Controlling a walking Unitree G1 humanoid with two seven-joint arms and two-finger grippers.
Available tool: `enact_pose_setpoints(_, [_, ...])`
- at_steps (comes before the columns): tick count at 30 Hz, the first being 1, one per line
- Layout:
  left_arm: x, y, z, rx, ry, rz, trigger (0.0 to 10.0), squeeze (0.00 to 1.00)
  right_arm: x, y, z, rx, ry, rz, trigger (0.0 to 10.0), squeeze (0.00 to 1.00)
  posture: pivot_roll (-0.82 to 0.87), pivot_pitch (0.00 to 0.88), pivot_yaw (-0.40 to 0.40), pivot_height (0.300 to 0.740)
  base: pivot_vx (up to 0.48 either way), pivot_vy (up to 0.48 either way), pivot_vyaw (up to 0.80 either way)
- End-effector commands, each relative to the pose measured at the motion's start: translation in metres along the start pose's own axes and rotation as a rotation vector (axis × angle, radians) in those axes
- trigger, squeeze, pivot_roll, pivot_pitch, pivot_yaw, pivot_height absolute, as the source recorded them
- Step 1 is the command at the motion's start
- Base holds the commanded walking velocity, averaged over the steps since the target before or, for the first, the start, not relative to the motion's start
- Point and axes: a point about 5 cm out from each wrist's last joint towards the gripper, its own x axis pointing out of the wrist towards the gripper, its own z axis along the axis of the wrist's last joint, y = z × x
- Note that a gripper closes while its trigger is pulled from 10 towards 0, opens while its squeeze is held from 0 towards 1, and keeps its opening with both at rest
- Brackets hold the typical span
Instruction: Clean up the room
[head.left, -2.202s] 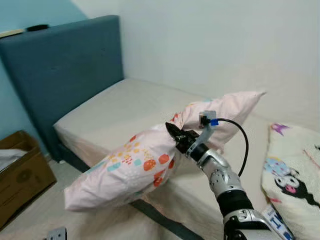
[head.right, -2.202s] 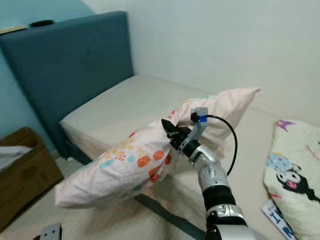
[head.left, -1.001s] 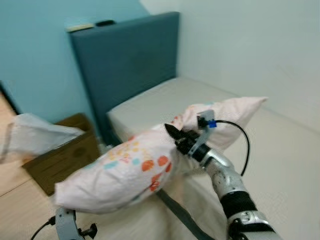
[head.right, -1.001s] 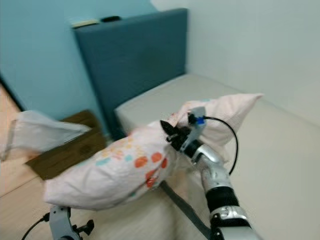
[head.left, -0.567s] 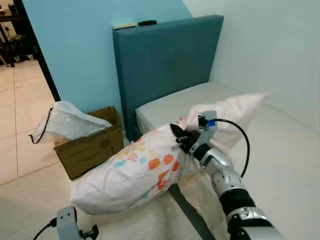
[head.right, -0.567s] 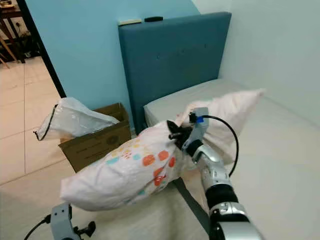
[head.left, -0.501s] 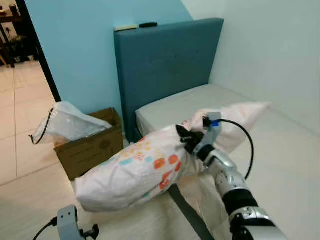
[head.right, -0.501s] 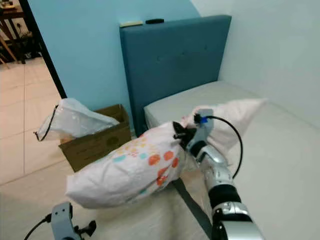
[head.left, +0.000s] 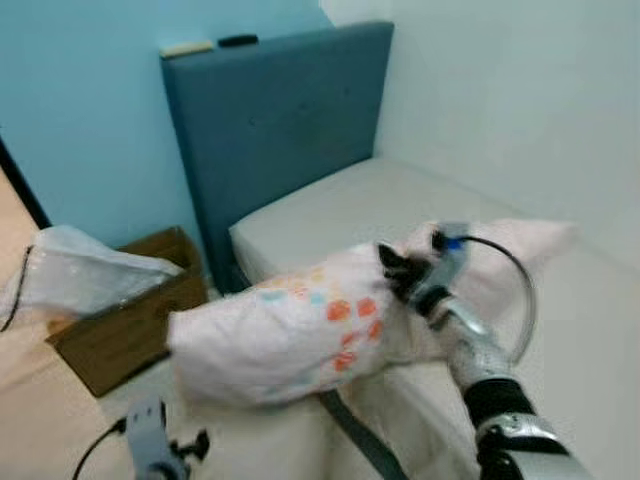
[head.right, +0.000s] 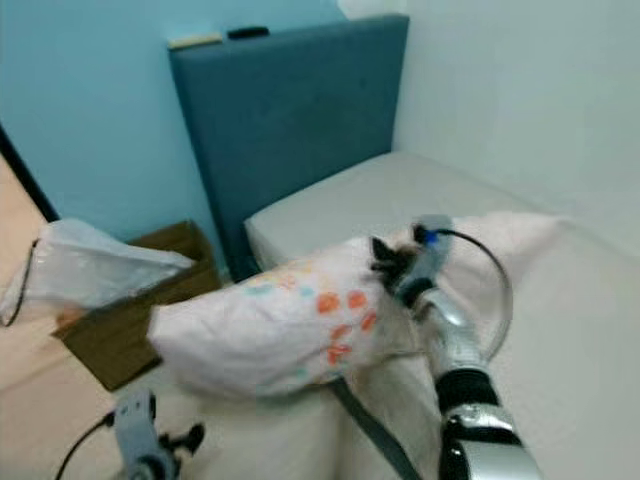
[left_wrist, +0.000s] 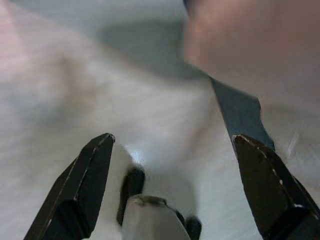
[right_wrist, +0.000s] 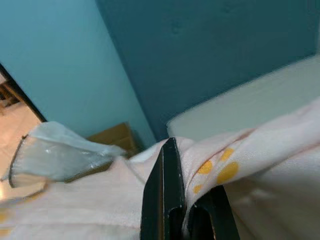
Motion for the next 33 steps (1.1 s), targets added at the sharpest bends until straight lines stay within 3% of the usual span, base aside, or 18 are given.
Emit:
enact_pose_setpoints(1, [-0.002,0.005,-0.004,-0.007,0.009,0.017,10.0,0.0,0.016,0.023,0.023,-0.064,-0.106,0.117,10.0,0.0,0.03,0.0,-0.05,0.728,0.48,0.0,0.68])
enact_pose_setpoints(9, [-0.002,0.005,-0.005,-0.012,0.012,0.018,10.0,0.0,0.017,0.022,0.024,-0.052,-0.115,0.109,10.0,0.0,0.03,0.0,-0.052,0.728,0.48,0.0,0.62])
enact_pose_setpoints(33, [-0.001,0.0,-0.004,-0.006,0.011,0.001,10.0,0.0,0.017,0.017,0.034,-0.016,-0.167,0.078,10.0,0.0,0.02,0.0,-0.047,0.728,0.48,0.0,0.0])
